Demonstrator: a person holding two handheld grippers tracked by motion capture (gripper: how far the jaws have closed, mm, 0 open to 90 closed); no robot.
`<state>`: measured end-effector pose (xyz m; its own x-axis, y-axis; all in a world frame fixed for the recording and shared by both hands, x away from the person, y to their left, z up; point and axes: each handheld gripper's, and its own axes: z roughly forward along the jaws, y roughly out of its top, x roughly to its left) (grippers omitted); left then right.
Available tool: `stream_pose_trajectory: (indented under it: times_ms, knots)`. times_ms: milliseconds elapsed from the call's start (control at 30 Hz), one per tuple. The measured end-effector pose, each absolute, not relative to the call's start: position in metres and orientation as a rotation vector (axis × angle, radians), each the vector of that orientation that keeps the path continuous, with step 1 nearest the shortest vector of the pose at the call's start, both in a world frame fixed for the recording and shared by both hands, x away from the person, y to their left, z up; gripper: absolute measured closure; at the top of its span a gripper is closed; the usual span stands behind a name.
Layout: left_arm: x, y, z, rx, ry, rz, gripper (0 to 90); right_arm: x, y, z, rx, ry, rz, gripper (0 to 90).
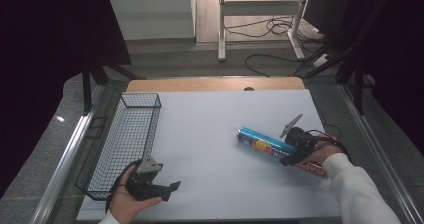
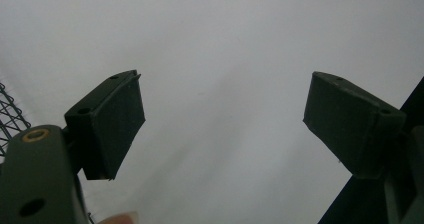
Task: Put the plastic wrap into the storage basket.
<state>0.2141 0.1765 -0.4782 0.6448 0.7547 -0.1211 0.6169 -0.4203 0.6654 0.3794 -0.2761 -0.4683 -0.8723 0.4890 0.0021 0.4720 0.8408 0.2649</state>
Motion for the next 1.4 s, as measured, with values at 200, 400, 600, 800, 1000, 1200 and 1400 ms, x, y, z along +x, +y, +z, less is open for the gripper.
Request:
stream_pose_trajectory:
  times_ms: [200,400,600,800,1000,1200,1400]
  knots:
    - [0.214,0.177,-0.478,2.16,1.066,0.254,16.6,0.374,-0.275,-0.463,0.888,2.921,0.425,32.3]
    - [0.214,0.176,-0.478,2.161,1.065,0.249,16.7,0.366,-0.277,-0.453,1.002,2.876,0.587,32.3]
    - [0.214,0.176,-0.478,2.16,1.065,0.246,16.6,0.357,-0.277,-0.438,1.136,2.763,0.773,32.3]
    - [0.215,0.176,-0.477,2.146,1.062,0.221,16.7,0.348,-0.273,-0.431,1.229,2.692,0.942,32.3]
    - [0.217,0.175,-0.476,2.128,1.065,0.212,16.7,0.34,-0.267,-0.429,1.306,2.65,1.041,32.3]
    - [0.219,0.174,-0.474,2.088,1.066,0.183,17.2,0.33,-0.262,-0.43,1.414,2.577,1.155,32.3]
    - [0.226,0.174,-0.47,2.016,1.078,0.146,17.2,0.321,-0.253,-0.434,1.437,2.557,1.239,32.2]
